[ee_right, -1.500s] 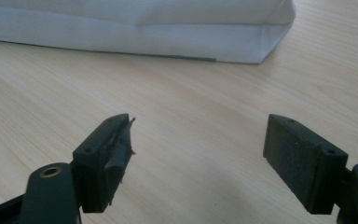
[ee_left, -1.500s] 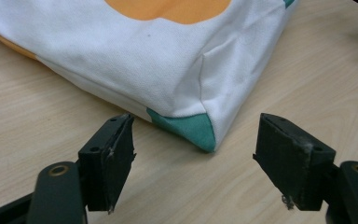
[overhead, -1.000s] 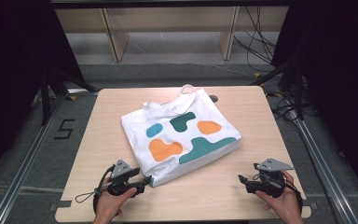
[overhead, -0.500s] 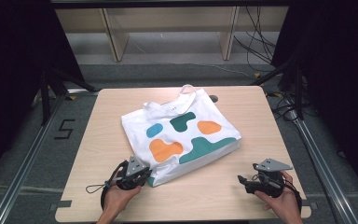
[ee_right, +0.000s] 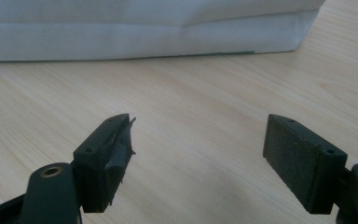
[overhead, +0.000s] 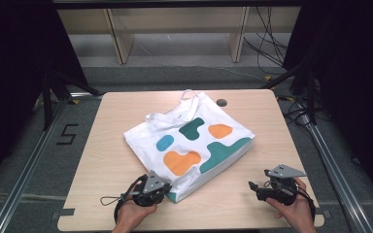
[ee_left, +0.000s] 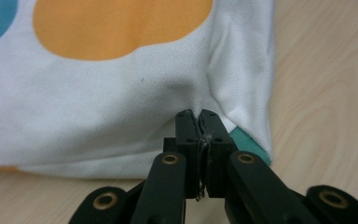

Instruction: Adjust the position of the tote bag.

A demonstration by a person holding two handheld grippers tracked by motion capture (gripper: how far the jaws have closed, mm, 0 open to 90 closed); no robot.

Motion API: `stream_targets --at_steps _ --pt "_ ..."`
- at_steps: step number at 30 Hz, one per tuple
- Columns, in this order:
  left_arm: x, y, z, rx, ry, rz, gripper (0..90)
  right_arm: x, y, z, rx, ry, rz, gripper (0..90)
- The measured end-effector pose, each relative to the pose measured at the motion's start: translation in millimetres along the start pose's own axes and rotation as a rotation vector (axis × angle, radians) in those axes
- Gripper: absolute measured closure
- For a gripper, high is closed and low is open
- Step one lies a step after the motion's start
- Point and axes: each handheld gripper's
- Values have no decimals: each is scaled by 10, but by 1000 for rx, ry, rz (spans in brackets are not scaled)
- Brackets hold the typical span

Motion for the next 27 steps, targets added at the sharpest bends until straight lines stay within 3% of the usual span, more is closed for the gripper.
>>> stream_targets --at_steps 5,7,8,11,15,17,18,19,22,24,25,26,27 --pt "167 171 -199 -58 32 -11 867 2 6 10 13 7 0 246" --pt "247 246 -279 -79 43 -11 865 5 4 44 33 40 6 246" --pt "289 287 -322 -91 47 -14 864 9 7 15 13 -4 -9 246" --pt "420 400 -443 -96 67 -12 861 12 3 17 17 0 -11 247" --pt "593 535 -592 -142 99 -16 858 16 -6 24 23 2 -19 249" --pt "619 554 -623 -136 99 -25 841 19 -2 21 39 5 -19 250" --pt "647 538 -652 -167 90 -41 820 15 -1 45 45 33 -18 249" --pt "650 494 -633 -172 97 -53 799 14 4 30 41 13 -24 250" --pt "642 267 -520 -224 86 -79 682 15 -4 29 48 16 -24 250" --pt "604 48 -333 -215 57 -122 610 11 -5 24 43 16 -17 250" --pt "604 48 -333 -215 57 -122 586 11 -5 24 43 16 -17 250" --pt "548 -121 -98 -170 23 -135 559 9 5 44 44 33 -20 250" --pt "513 -195 55 -124 20 -137 545 11 6 40 38 21 -21 250"
Point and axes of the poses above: each handheld gripper's, and its own axes: y roughly forward along the jaws, x roughly out of its top, z roughly to its left, and after that the axes turned 10 degrees about z, right-handed
